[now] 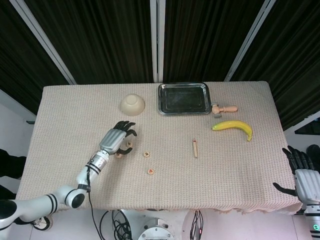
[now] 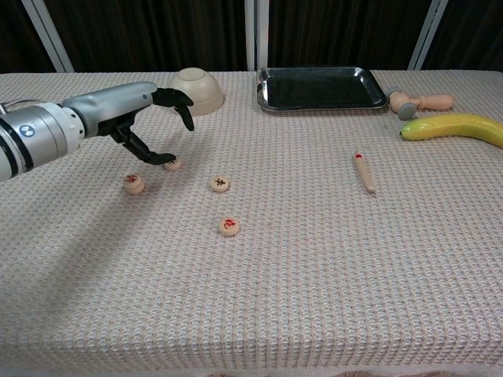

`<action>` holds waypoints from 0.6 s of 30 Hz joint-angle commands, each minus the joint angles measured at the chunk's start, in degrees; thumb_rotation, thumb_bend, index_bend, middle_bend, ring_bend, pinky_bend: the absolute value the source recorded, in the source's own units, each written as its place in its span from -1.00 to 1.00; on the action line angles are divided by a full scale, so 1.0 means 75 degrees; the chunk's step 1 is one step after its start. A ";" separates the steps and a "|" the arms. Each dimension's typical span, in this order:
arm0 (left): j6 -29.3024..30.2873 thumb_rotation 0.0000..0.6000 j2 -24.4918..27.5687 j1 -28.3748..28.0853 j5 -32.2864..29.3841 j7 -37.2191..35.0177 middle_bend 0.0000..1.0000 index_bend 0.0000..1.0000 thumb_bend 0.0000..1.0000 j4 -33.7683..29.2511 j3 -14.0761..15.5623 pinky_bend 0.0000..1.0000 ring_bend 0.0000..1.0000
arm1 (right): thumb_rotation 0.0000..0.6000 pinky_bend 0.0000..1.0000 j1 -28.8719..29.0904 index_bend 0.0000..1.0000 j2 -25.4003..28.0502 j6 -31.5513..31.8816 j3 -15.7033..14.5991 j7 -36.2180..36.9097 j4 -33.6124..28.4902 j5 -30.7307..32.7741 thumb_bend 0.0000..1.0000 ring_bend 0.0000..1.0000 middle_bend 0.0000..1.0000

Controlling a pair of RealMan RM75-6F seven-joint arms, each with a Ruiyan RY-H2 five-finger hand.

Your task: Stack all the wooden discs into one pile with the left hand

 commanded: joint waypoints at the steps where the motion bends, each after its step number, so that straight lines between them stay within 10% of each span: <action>1: -0.0276 1.00 -0.0319 -0.0192 -0.0268 0.0183 -0.85 -0.31 -0.45 0.0422 -0.0050 -1.00 -1.00 | 1.00 -1.00 0.0003 -1.00 0.0007 0.0015 0.0010 0.0051 0.0016 -0.0010 -1.00 -1.00 -1.00; 18: -0.0262 1.00 -0.0708 -0.0169 -0.0356 0.0368 -0.83 -0.13 -0.45 0.1167 0.0153 -1.00 -1.00 | 1.00 -1.00 0.0035 -1.00 -0.0002 -0.0067 0.0002 0.0140 0.0122 0.0005 -1.00 -1.00 -1.00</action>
